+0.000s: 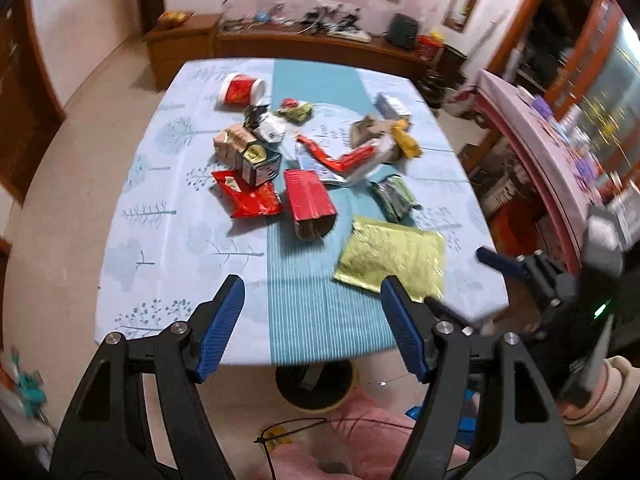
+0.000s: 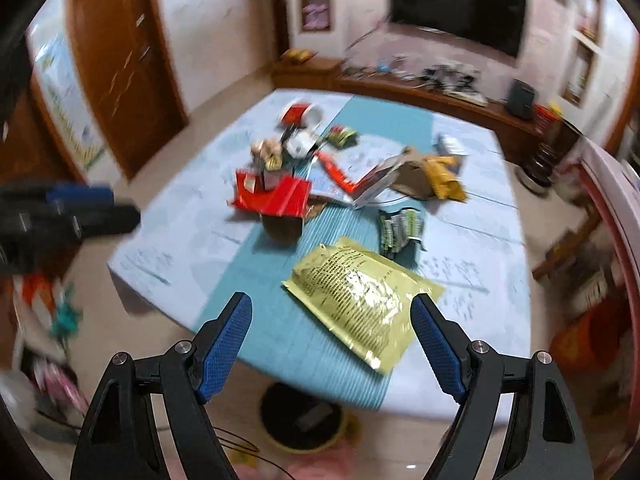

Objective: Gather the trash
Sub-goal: 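Move both tools back over the table toward the trash, then grasp the red box with left tool while right tool grasps yellow-green bag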

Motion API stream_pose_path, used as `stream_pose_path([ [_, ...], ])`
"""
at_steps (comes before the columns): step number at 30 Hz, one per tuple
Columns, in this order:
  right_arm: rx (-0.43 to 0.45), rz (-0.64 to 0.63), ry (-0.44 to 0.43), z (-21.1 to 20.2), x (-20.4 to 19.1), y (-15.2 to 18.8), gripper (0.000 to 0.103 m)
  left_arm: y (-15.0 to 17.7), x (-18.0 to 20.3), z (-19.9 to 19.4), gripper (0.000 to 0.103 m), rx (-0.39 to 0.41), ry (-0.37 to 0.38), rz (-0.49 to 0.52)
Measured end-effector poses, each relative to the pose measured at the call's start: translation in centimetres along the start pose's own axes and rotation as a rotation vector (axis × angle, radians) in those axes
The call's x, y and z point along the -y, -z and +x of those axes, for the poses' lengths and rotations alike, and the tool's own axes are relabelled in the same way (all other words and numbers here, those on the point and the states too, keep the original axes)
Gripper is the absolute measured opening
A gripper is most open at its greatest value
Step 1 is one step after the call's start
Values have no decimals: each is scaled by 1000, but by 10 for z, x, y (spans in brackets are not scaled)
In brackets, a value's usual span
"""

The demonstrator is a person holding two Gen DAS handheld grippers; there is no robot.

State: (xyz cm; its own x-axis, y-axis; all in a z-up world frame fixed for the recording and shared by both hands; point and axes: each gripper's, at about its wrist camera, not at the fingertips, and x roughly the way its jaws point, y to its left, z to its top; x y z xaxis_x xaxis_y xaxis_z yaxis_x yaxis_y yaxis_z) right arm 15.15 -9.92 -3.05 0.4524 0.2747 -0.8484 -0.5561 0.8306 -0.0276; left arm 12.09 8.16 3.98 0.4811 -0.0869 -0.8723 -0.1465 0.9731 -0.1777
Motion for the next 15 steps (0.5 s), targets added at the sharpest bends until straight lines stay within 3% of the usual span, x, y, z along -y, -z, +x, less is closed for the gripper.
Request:
stream_pose_path([
  [5,-94,-229,-42,82,4,-6,87,-17,-10,46,68,-36,-66,-66],
  [11,-153,-502,-68,140,-15,-1,88,-24,-25,79,68,-53,-106,-162],
  [15,-165,-578,-54,158,-26,4,89,-26,-27,89,68,-58,-112,-200],
])
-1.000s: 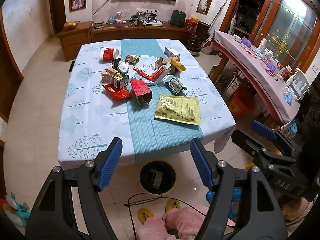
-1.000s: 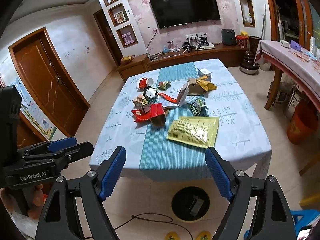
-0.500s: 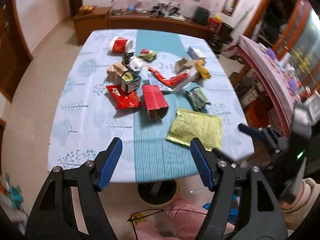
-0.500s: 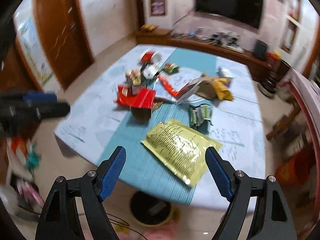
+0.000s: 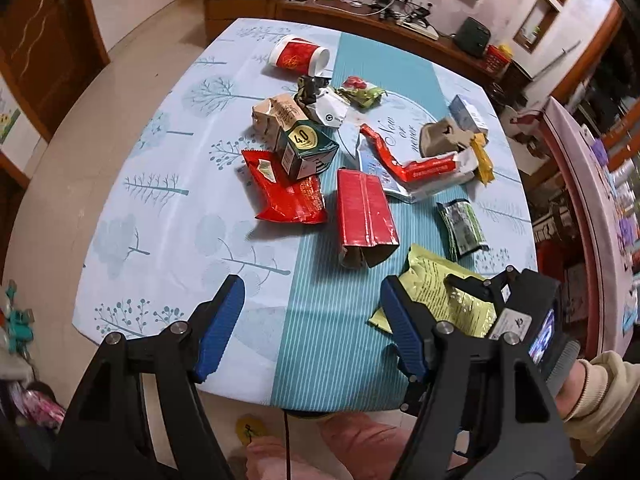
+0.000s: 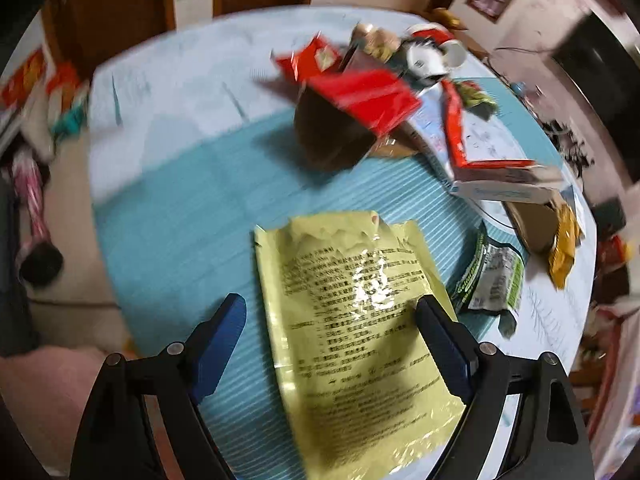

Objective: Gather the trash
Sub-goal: 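Grasp the red box with left tool while right tool grasps yellow-green bag, then carry red box and yellow-green bag over the bin and release both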

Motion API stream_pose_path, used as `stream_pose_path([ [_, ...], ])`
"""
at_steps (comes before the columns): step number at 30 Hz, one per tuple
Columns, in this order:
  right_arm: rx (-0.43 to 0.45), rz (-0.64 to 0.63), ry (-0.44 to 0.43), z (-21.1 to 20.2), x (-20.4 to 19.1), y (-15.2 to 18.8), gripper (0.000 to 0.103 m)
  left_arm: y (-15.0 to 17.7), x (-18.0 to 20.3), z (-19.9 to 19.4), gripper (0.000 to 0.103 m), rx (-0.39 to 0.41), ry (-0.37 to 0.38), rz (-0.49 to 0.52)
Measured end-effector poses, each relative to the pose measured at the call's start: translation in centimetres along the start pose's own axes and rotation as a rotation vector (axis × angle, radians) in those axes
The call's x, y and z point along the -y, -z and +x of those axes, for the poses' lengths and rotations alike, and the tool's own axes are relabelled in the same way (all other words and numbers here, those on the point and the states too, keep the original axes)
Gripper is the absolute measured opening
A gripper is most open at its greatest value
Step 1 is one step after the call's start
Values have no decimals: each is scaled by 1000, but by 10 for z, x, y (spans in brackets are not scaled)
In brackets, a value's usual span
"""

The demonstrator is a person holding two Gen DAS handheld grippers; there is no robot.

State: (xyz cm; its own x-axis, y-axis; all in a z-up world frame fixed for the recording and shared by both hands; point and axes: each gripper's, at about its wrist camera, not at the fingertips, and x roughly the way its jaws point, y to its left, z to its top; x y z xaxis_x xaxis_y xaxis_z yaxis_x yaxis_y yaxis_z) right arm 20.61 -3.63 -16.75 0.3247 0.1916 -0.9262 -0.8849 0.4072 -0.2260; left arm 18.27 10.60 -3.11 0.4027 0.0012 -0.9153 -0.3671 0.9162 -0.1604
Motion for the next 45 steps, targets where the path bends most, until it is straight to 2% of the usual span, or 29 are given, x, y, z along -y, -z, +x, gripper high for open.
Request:
stream_pose_path([
  [3,-46,66,-94,13,22,-4,89,-4,4,3,68,6,7,-4],
  [6,-62,108,-148,22,41,-6,85,-9,11,6,68,6,13,5],
  [8,-61,131,-158,24,54,-8,74,-12,15,7,68,4,20,11],
  [10,-62,148,-155,24,64,-11,48,-16,19,12,68,-7,30,13],
  [11,-65,159,-156,25,72,-11,41,-19,22,15,68,-14,35,12],
  [15,-57,240,-223,26,102,-12,33,-26,29,25,68,-40,53,8],
  [17,-32,290,-251,21,116,-12,24,-30,33,32,68,-54,58,11],
  [19,-2,351,-270,15,134,-11,20,-34,38,40,68,-68,54,17],
  [24,64,548,-312,7,182,-3,18,-45,49,62,68,-101,35,28],
  [28,87,637,-338,-1,191,10,18,-52,55,86,68,-140,5,29],
  [31,94,657,-356,-6,190,16,18,-55,57,101,68,-164,-4,25],
  [32,94,665,-365,-5,192,17,18,-56,58,105,65,-169,-10,25],
  [33,95,669,-369,-4,193,18,18,-56,58,110,56,-172,-22,25],
  [35,98,677,-384,-6,194,23,18,-57,58,117,48,-192,-21,21],
  [45,119,721,-418,-23,176,32,18,-49,55,110,45,-181,5,27],
])
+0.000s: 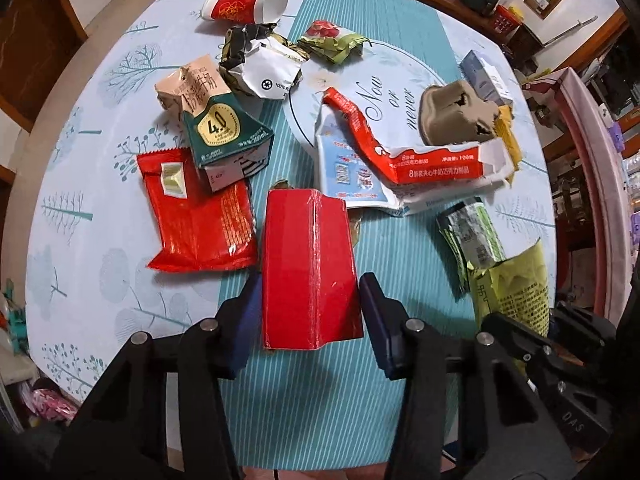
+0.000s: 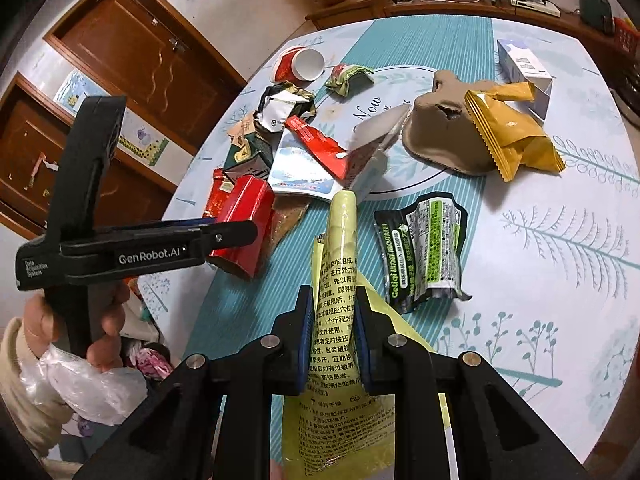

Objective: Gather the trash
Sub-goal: 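Carry red box and yellow-green bag over the bin and release both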

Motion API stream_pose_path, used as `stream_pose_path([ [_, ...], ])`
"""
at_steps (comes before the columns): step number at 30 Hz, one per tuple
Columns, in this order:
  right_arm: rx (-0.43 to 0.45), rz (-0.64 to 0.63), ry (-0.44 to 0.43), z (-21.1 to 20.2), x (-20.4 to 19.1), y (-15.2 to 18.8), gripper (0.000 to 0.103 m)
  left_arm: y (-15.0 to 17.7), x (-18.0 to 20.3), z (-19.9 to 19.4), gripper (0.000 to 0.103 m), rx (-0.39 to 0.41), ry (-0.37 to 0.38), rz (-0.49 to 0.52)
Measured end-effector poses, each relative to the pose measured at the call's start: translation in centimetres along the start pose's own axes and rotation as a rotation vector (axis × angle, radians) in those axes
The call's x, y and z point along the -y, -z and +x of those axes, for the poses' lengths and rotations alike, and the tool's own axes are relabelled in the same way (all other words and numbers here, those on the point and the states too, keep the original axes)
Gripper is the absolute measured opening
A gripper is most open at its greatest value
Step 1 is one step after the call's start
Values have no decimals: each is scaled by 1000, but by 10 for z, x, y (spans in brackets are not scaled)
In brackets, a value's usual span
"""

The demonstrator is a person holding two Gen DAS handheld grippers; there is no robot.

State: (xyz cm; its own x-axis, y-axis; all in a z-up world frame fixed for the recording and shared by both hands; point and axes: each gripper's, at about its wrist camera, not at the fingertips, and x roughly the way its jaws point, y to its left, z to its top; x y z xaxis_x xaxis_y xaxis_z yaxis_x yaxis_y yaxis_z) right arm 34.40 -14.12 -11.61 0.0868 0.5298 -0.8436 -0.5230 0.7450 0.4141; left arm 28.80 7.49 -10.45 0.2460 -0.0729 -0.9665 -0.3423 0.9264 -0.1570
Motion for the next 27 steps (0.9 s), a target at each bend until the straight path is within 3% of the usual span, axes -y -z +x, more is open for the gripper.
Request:
stream_pose_path([
  [9,54,32,6,-23,-24,16,18,36,-10,-48,45,48,54,37],
  [16,115,70,33,-43,-64,46,18,77,-27,-97,45,87,101,108],
  [27,259,176,84,-76,-161,140,18,160,-64,-155,45,101,185,263],
])
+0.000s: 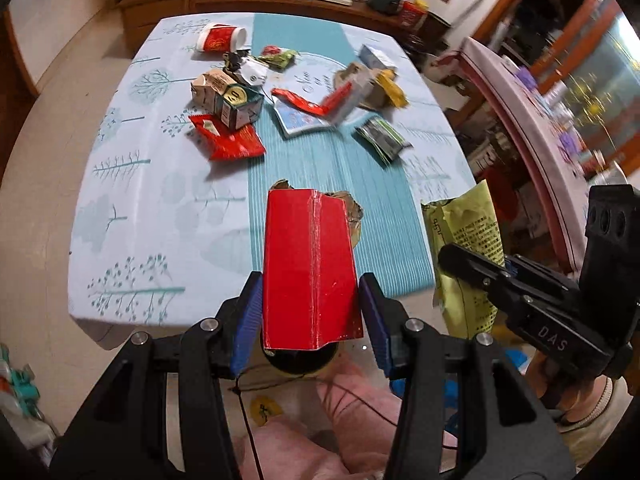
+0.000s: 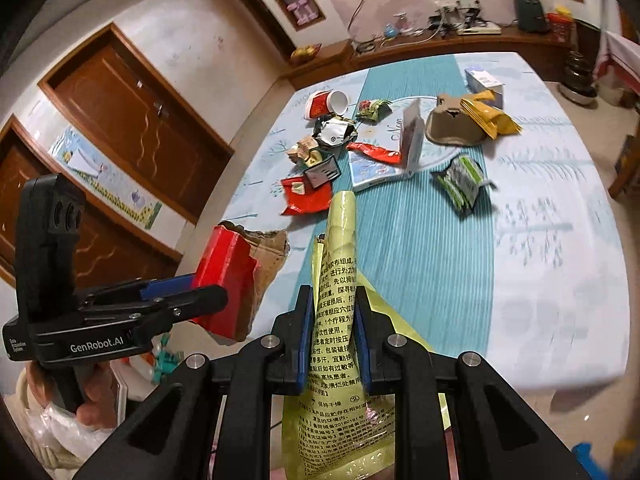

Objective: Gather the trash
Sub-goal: 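Carry red box and yellow-green bag over the bin and release both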

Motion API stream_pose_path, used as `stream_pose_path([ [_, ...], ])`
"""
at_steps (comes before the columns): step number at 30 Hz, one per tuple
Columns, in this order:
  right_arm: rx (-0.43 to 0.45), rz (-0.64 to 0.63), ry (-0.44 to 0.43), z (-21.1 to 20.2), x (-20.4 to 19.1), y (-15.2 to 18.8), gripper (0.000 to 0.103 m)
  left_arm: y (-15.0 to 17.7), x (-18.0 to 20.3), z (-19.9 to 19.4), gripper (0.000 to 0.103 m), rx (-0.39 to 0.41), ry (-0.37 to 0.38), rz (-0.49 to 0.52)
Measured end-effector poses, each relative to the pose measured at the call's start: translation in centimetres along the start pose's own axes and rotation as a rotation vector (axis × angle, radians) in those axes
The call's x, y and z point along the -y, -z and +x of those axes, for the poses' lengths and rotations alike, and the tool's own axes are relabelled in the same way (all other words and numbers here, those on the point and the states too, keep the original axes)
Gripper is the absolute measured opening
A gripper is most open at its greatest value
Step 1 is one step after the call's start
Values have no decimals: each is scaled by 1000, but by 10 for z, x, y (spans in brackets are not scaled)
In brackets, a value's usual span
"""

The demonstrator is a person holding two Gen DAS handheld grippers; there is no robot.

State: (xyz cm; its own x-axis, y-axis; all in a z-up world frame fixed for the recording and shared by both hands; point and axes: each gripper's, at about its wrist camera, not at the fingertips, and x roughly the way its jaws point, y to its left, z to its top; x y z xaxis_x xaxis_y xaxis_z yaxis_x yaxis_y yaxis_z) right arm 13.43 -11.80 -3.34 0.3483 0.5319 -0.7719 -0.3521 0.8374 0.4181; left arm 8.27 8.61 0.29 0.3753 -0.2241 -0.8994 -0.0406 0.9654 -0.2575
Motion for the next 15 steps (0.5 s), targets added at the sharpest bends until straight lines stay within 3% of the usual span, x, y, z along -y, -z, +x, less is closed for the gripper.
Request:
stream_pose_path([
  [9,30,137,45,-18,-17,93,18,72,-4,-8,45,-76,46,54],
  [15,-23,188,111,-2,-4,144,18,117,2,26,45,-154,58,54],
])
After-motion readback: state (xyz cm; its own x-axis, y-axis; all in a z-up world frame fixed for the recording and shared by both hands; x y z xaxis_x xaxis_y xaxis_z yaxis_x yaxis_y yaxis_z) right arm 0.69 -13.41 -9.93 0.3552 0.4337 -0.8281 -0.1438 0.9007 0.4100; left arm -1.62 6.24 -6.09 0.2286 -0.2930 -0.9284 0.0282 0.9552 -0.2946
